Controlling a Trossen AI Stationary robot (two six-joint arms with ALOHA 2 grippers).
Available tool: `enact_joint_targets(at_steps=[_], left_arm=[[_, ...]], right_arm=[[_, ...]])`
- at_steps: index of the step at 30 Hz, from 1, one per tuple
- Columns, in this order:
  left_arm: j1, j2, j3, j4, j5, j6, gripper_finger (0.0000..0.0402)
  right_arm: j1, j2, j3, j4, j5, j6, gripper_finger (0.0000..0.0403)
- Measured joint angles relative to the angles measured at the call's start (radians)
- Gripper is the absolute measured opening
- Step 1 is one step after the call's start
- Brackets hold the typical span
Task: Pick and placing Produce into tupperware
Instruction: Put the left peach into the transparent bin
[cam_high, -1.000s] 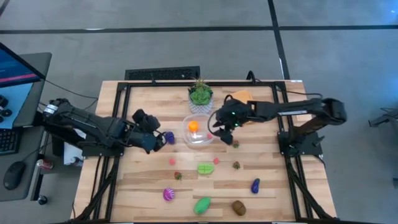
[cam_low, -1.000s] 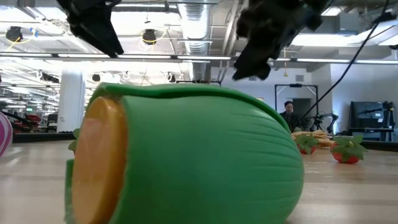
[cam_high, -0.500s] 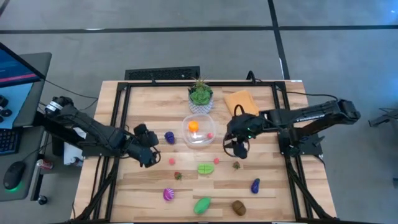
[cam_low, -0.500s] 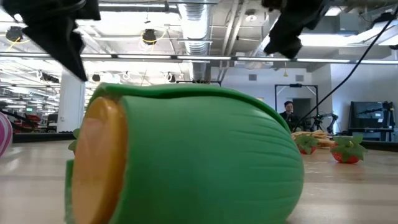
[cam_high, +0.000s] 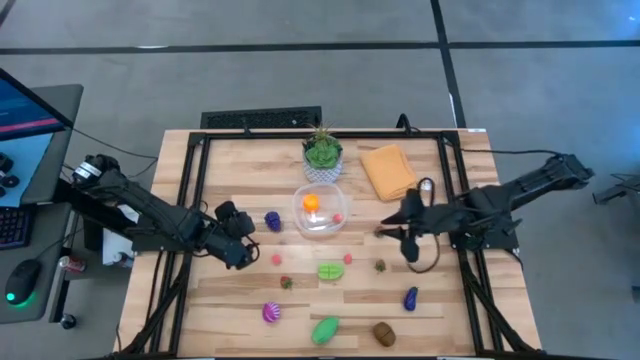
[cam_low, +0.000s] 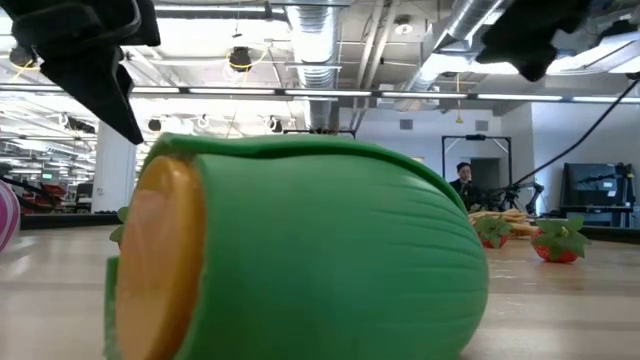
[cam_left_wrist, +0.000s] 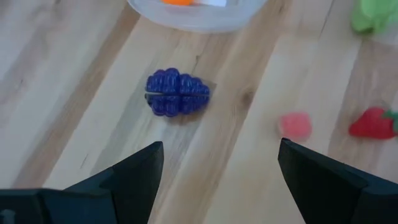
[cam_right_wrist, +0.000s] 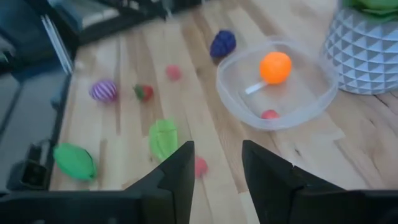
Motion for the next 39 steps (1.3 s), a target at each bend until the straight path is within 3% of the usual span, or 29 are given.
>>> enact_joint_targets(at_steps=[4,13,19,27,39], left_arm=[[-0.001,0.0,0.0,0.033,0.0,-0.013,0.0306],[-0.016,0.027,0.0,0.13,0.016,0.201,0.0306],[-0.017,0.117,-0.079,0.328,0.161,0.284,0.0306],[-0.014,0.233,-0.084,0.412,0.141,0.311,0.0306],[0.0,0.377,-0.084,0.572,0.211,0.34,0.0306]], right_arm=[[0.084,-0.098,-0.107,0.087,0.113,0.083,0.0149],[0.226,-0.169,-0.284,0.294,0.352,0.166,0.0146],[0.249,-0.167,-0.31,0.307,0.381,0.219,0.0146],[0.267,-0.167,-0.311,0.34,0.408,0.206,0.0144],[0.264,-0.168,-0.311,0.349,0.409,0.21,0.0138]])
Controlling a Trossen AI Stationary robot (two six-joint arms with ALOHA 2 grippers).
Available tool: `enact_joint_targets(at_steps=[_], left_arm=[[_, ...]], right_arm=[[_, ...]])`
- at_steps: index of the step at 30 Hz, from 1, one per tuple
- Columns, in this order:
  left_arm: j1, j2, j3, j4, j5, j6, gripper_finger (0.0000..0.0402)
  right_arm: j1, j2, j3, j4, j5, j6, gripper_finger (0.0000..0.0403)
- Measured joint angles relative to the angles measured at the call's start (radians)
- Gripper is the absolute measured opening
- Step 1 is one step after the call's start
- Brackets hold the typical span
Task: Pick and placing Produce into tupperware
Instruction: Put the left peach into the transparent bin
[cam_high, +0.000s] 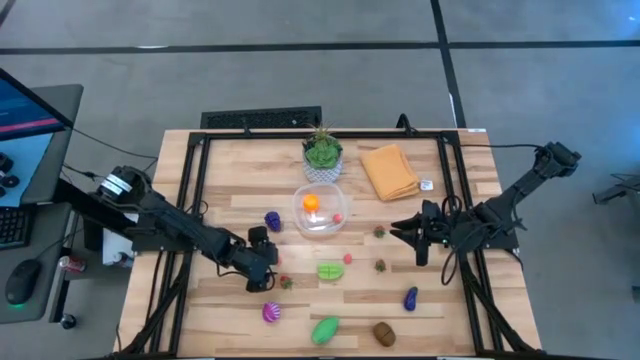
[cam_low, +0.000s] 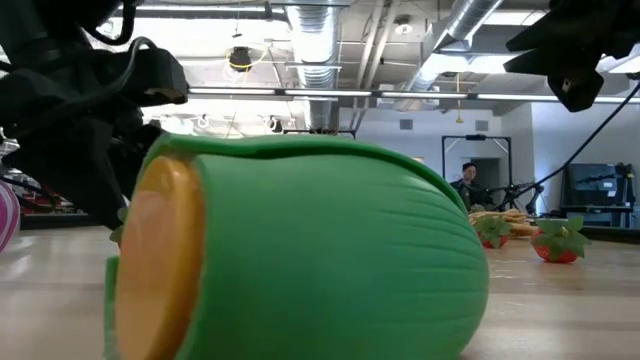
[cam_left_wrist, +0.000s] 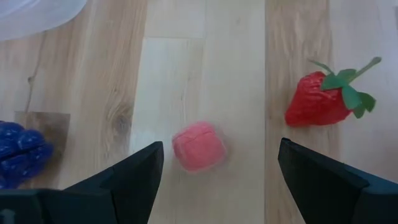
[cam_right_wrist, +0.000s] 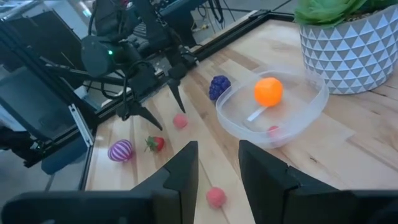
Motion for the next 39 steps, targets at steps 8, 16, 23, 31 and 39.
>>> enact_joint_targets(at_steps=[8,16,23,31,39], left_arm=[[0.036,0.0,-0.028,0.031,0.015,-0.024,0.0274],[0.089,0.0,-0.056,0.072,0.082,-0.019,0.0199],[0.122,0.0,-0.056,0.074,0.104,0.017,0.0178],[0.149,-0.002,-0.056,0.127,0.118,0.035,0.0145],[0.196,-0.006,-0.056,0.146,0.173,0.054,0.0117]], right_arm=[[0.0,0.0,0.0,0.003,-0.002,0.0,0.0134],[0.0,0.0,0.0,0.002,-0.003,0.0,0.0133],[0.0,0.0,0.0,-0.001,-0.003,0.0,0.0134],[0.0,0.0,0.0,-0.008,-0.002,0.0,0.0132],[0.0,0.0,0.0,-0.009,-0.003,0.0,0.0132]])
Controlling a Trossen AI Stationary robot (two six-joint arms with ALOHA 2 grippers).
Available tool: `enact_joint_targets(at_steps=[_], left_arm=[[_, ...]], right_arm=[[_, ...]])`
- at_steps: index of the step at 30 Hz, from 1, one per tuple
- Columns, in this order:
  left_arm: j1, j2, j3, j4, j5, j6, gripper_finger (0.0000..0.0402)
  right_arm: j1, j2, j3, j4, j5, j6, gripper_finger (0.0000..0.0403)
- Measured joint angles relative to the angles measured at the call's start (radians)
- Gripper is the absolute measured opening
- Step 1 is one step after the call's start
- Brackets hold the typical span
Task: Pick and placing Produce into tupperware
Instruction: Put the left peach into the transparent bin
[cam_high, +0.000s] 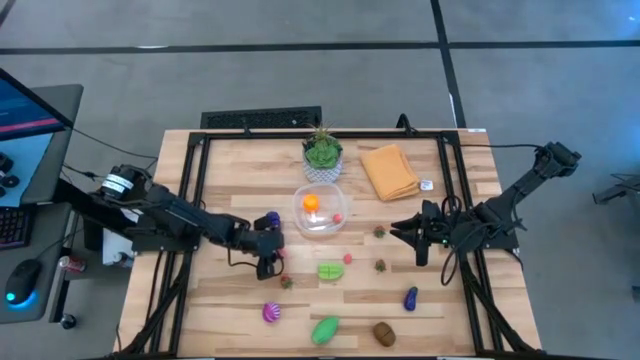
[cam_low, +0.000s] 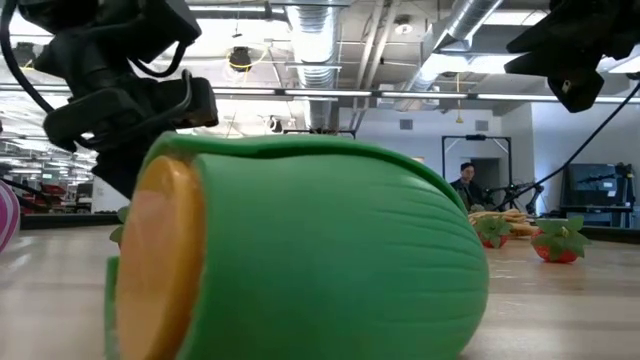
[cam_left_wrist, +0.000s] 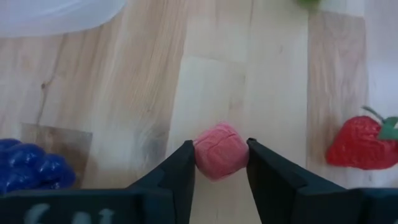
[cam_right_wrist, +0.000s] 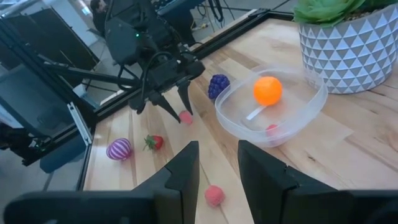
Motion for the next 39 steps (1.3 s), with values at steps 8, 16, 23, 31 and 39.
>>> enact_joint_targets(at_steps=[8,16,23,31,39], left_arm=[[0.04,0.0,0.062,0.008,0.005,0.061,0.0111],[0.127,0.0,0.173,0.0,0.0,0.174,0.011],[0.256,0.0,0.232,0.002,-0.023,0.261,0.011],[0.377,0.004,0.233,-0.004,0.076,0.28,0.011],[0.374,0.028,0.233,-0.02,0.089,0.308,0.011]], right_arm=[[0.0,0.0,0.0,0.0,-0.007,-0.006,0.0133],[0.005,0.0,0.0,-0.002,-0.011,-0.014,0.0133],[0.031,0.0,0.0,-0.002,-0.009,-0.027,0.0133],[0.04,0.0,0.0,0.0,-0.007,-0.026,0.0133],[0.039,0.0,0.0,0.008,0.019,-0.026,0.0134]])
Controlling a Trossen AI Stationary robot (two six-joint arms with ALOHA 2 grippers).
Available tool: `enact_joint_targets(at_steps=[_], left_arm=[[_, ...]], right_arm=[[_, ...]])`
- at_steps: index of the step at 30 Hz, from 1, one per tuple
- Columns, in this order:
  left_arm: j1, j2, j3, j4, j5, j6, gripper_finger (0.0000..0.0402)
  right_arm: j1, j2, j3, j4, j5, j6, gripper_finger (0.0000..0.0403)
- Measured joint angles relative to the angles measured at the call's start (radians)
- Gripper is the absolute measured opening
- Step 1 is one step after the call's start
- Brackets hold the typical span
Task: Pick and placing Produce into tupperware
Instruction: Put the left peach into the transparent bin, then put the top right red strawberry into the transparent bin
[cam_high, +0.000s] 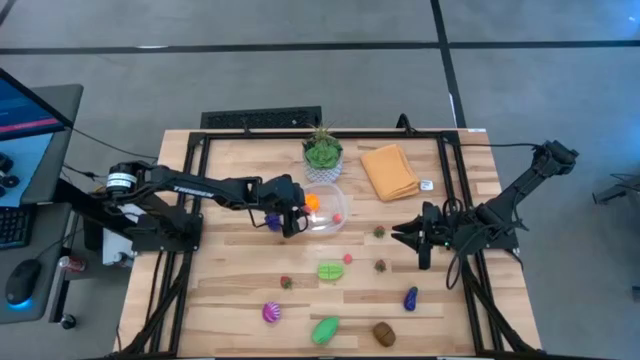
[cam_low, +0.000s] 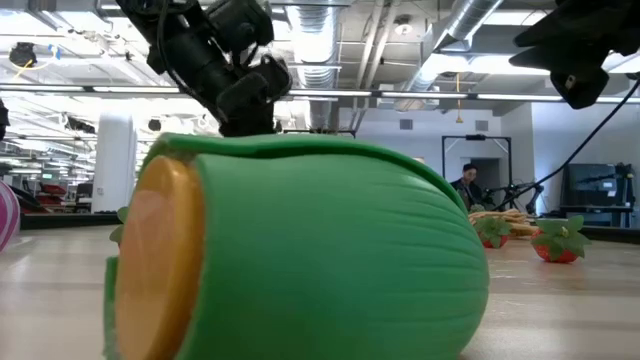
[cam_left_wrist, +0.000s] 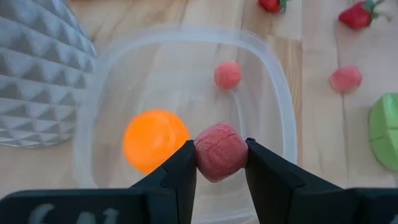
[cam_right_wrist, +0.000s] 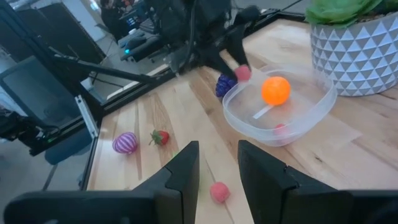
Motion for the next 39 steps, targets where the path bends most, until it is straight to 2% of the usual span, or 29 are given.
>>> enact_joint_targets(at_steps=[8,22,39], left_arm=[[-0.019,0.061,0.033,0.002,-0.013,0.002,0.011],[-0.023,0.061,0.042,-0.06,-0.037,0.05,0.0111],[-0.024,0.061,0.041,-0.029,-0.036,0.049,0.0186]], right_arm=[[-0.02,0.0,0.0,0.001,0.008,0.001,0.0134],[-0.023,0.0,0.0,-0.004,0.008,-0.005,0.0134],[-0.023,0.0,0.0,0.0,0.008,-0.001,0.0134]])
